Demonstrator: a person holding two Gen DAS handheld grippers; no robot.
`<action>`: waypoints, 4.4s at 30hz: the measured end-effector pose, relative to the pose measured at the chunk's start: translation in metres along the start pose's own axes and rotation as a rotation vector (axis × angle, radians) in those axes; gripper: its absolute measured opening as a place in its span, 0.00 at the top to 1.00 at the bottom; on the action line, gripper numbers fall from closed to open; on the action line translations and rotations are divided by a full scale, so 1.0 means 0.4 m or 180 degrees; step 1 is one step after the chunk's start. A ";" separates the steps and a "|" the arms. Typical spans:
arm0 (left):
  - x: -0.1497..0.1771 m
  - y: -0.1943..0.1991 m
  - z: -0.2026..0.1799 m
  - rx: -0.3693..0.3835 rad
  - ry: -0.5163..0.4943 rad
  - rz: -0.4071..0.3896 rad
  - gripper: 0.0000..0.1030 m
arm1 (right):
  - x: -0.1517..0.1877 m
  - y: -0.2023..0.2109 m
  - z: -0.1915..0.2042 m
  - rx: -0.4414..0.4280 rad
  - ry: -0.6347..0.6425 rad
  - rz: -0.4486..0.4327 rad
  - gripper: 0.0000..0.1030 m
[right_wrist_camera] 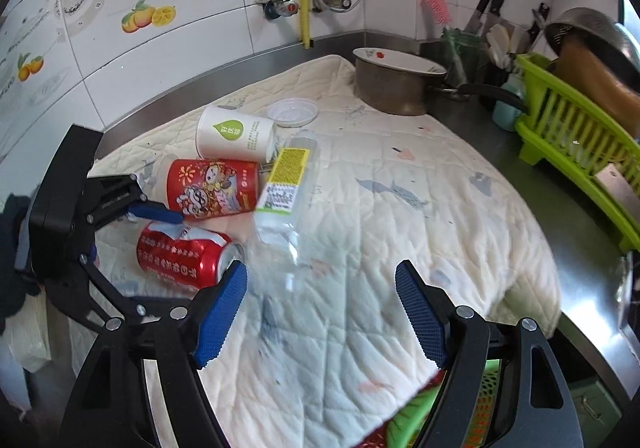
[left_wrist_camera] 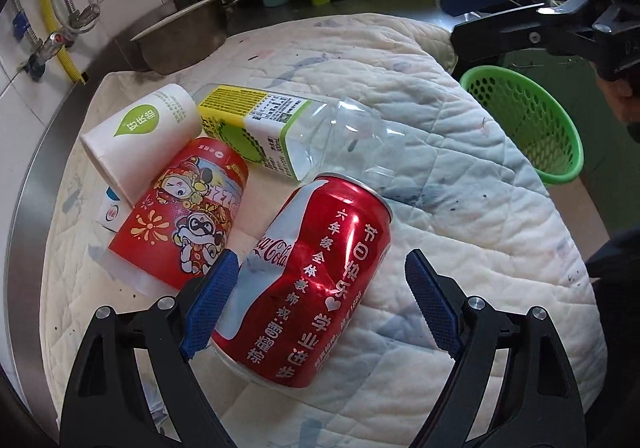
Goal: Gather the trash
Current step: 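Move both grippers back over the mat toward the can and clear cup, then grasp the clear plastic cup with the right gripper while the left gripper grasps the red Coca-Cola can, then carry the cup and can over the green basket and release both, then return to the mat and grasp the red plastic cup with the left gripper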
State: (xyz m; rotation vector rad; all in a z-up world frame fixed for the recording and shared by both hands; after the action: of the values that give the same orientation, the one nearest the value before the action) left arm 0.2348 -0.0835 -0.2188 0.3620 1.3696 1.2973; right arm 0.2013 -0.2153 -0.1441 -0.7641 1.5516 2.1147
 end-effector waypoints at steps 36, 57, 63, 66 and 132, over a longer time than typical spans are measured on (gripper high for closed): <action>0.019 -0.026 0.034 -0.0102 0.0114 0.0070 0.24 | 0.056 -0.180 0.004 -0.0497 -0.0297 0.0406 0.47; -0.063 0.108 -0.198 0.0038 0.0606 -0.0175 0.35 | 0.379 0.174 -0.269 0.0431 -0.0997 0.0208 0.46; -0.145 0.143 -0.306 0.0258 0.0601 -0.0375 0.36 | 0.474 0.237 -0.363 0.0683 -0.1279 0.0186 0.45; -0.193 0.149 -0.370 0.0393 0.0585 -0.0434 0.36 | 0.504 0.269 -0.385 0.0753 -0.1349 0.0145 0.45; -0.004 0.202 0.070 -0.1051 0.2488 -0.0202 0.25 | 0.234 0.252 -0.163 0.0146 -0.0522 -0.0256 0.24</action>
State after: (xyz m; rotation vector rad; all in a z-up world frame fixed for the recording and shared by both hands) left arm 0.2222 -0.0443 -0.1438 -0.4652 1.7306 1.6600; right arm 0.0801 -0.3071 -0.1454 -0.6106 1.4532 2.0223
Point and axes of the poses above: each gripper's, at about its wrist camera, not at the fingertips, and y roughly against the way its jaws point, z to its left, x to its underside, the point moved 7 cm from there along -y, roughly the way its jaws point, and after that the axes turned 10 degrees about -x, right-handed, at the moved point
